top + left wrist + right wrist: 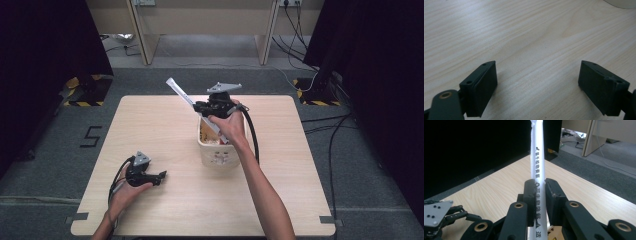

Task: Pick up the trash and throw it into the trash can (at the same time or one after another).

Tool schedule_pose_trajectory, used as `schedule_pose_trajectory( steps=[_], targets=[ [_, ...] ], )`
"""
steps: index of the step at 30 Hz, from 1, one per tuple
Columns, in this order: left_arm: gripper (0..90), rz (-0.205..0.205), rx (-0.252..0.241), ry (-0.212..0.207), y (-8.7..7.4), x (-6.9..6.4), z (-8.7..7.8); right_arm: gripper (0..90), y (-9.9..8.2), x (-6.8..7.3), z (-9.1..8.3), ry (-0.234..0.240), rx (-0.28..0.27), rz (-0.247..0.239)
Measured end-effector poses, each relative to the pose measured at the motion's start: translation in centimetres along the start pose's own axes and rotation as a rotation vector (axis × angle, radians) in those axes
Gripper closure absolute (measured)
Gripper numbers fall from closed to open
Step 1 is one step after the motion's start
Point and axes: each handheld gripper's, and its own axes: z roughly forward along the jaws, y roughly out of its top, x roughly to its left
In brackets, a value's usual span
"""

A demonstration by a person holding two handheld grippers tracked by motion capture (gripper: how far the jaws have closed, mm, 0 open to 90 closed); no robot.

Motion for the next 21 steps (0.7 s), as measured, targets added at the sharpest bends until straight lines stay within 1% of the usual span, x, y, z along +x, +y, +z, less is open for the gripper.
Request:
schedule_pose_trajectory(
  steps=[3, 12, 17, 18, 19, 21],
  targets=[
    [14.9, 0.001, 0.0, 0.0, 0.0, 0.0, 0.0, 79.4, -0.1, -0.1, 0.2, 0.004, -0.006, 0.003],
    [14.9, 0.001, 0.001, 0.0, 0.0, 0.0, 0.0, 79.4, -0.3, -0.1, 0.4, 0.01, -0.035, -0.019],
    [14.9, 0.001, 0.001, 0.0, 0.0, 0.0, 0.0, 79.3, -0.8, 0.1, 0.6, 0.003, -0.036, -0.021],
    [14.9, 0.001, 0.003, -0.001, 0.0, 0.0, 0.0, 79.3, -1.0, 0.1, 0.6, 0.0, -0.035, -0.021],
    [14.9, 0.001, 0.001, 0.0, 0.0, 0.0, 0.0, 79.2, -1.2, 0.1, 0.6, -0.009, -0.026, -0.033],
    [14.9, 0.003, 0.002, -0.001, 0.0, 0.0, 0.0, 79.2, -1.3, 0.2, 0.5, -0.007, -0.022, -0.029]
  ],
)
